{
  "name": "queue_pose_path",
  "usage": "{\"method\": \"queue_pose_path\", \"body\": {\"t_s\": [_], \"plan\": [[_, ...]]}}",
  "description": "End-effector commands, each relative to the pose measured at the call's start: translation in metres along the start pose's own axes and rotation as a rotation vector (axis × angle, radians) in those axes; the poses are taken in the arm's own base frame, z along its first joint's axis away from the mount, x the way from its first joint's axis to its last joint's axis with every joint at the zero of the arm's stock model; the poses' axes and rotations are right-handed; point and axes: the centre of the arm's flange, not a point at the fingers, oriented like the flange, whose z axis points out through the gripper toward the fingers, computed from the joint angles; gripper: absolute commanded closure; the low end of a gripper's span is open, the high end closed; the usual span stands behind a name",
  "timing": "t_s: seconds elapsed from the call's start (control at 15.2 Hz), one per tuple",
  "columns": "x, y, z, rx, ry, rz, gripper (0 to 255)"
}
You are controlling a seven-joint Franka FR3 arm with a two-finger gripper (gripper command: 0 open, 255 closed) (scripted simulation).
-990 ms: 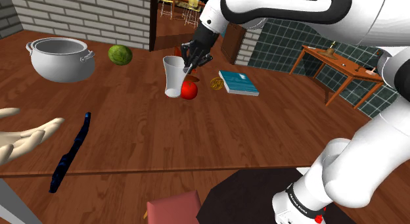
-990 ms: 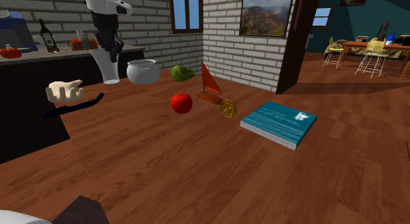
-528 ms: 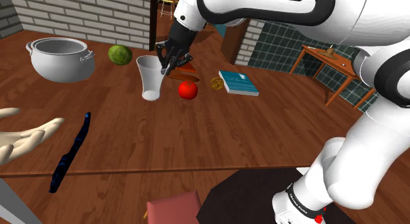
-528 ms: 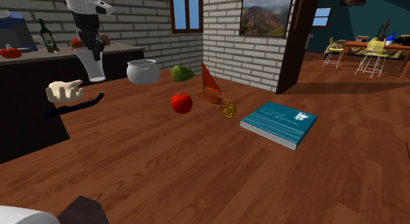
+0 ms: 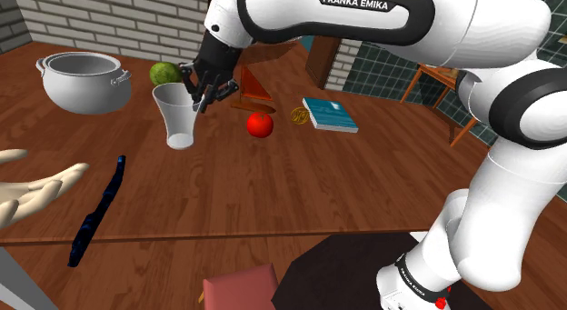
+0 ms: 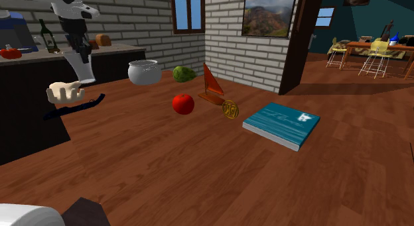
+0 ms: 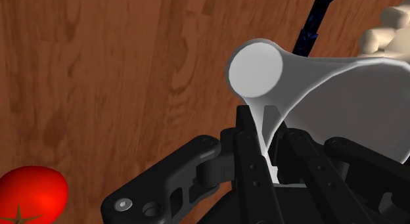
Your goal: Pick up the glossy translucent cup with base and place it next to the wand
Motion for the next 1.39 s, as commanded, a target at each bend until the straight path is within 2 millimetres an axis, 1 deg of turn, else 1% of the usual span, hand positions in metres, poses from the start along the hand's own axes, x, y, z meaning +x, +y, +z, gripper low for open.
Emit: {"method": "queue_pose_path", "body": {"t_s": [0.0, 1.32], "plan": [[-0.001, 0.002, 0.01, 0.0, 0.001, 0.0, 255], [-0.01, 0.031, 0.111, 0.0, 0.001, 0.0, 255]]}}
